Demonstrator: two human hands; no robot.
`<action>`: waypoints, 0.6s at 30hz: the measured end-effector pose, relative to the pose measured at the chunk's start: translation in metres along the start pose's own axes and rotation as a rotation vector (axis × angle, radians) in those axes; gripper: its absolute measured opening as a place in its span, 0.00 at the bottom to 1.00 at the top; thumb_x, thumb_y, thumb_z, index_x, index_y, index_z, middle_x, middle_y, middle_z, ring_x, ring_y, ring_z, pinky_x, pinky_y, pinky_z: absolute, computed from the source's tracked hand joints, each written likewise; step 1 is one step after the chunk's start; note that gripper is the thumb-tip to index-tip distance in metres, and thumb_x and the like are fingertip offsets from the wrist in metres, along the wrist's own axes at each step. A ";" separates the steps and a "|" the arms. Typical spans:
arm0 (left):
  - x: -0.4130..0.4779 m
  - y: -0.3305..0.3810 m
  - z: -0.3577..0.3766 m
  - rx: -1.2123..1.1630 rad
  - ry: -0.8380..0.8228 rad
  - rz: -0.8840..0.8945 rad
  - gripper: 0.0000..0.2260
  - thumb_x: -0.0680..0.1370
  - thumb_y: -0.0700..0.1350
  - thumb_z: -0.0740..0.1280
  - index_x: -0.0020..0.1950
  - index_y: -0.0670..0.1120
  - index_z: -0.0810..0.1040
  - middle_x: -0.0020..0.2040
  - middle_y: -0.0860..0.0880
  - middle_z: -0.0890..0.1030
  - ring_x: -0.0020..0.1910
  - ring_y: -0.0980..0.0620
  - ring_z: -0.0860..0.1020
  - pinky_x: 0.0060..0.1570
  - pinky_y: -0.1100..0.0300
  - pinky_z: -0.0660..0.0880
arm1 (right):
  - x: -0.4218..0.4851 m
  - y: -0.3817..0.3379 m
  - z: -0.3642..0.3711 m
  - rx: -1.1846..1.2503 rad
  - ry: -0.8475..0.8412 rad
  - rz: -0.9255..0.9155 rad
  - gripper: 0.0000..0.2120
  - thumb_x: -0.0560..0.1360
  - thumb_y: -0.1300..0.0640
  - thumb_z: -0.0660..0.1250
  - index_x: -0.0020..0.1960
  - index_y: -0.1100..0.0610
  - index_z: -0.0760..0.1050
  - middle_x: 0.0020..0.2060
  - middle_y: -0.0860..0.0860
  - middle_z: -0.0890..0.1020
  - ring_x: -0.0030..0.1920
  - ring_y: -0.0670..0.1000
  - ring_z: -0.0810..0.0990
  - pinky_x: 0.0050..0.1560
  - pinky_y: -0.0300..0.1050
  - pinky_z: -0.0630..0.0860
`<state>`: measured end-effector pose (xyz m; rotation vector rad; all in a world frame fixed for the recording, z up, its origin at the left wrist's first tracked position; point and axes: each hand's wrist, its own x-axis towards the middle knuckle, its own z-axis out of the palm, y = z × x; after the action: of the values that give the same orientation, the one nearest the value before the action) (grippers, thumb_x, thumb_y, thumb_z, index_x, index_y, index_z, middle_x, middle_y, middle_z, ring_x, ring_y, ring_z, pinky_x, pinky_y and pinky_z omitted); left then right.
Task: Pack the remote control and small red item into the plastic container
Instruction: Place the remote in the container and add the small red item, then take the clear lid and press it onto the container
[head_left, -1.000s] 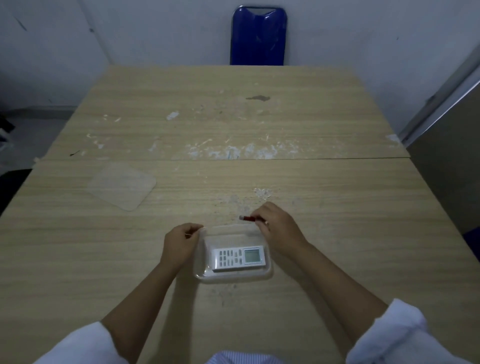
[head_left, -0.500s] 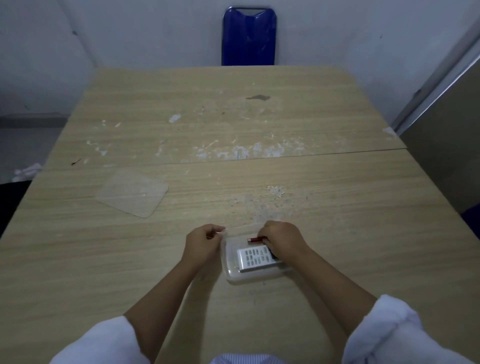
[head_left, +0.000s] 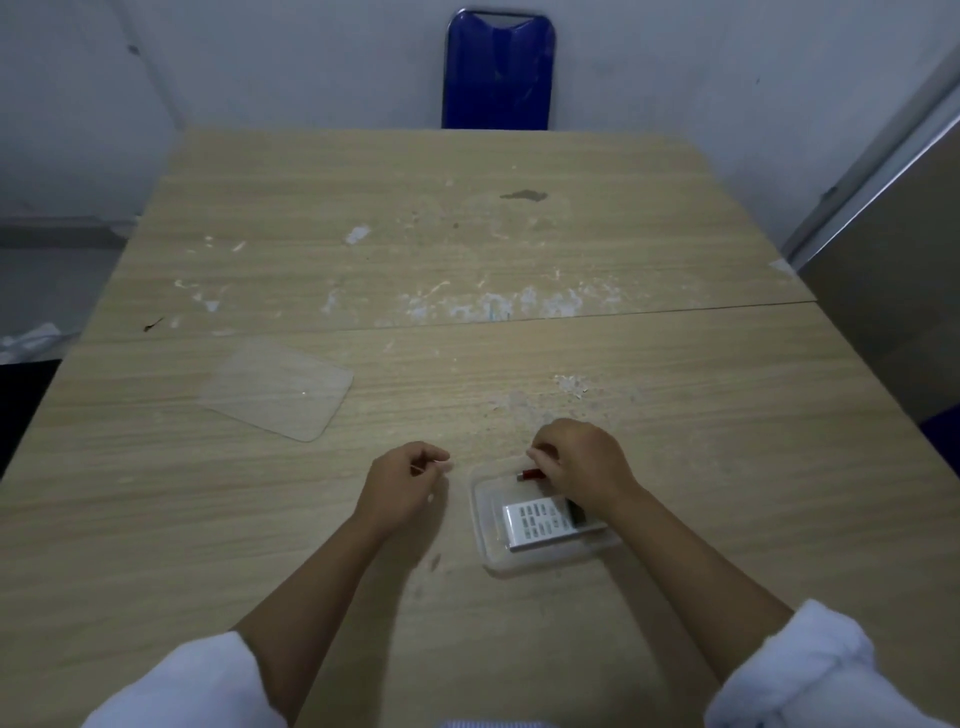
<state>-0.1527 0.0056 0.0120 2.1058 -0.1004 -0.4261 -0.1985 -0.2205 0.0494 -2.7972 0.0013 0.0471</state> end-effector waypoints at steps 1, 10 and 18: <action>0.004 -0.005 -0.009 0.007 0.021 -0.009 0.07 0.74 0.39 0.67 0.48 0.46 0.83 0.39 0.48 0.83 0.37 0.49 0.81 0.35 0.70 0.74 | 0.005 -0.006 -0.001 0.026 0.020 0.000 0.09 0.75 0.53 0.65 0.45 0.57 0.80 0.42 0.53 0.83 0.41 0.53 0.79 0.39 0.44 0.72; 0.048 -0.042 -0.115 0.221 0.285 -0.034 0.10 0.72 0.38 0.67 0.52 0.43 0.82 0.49 0.41 0.83 0.44 0.47 0.79 0.48 0.57 0.73 | 0.076 -0.080 0.038 0.065 -0.168 -0.022 0.18 0.75 0.51 0.65 0.62 0.58 0.74 0.61 0.58 0.76 0.62 0.58 0.71 0.59 0.50 0.72; 0.096 -0.075 -0.180 0.447 0.398 -0.220 0.24 0.72 0.45 0.70 0.66 0.38 0.72 0.65 0.33 0.73 0.66 0.34 0.69 0.66 0.44 0.66 | 0.102 -0.080 0.085 -0.044 -0.387 0.105 0.34 0.77 0.39 0.55 0.77 0.50 0.45 0.78 0.56 0.38 0.77 0.60 0.36 0.75 0.62 0.41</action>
<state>-0.0092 0.1687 0.0117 2.6141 0.2965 -0.1074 -0.0983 -0.1158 -0.0072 -2.7815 0.0541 0.6176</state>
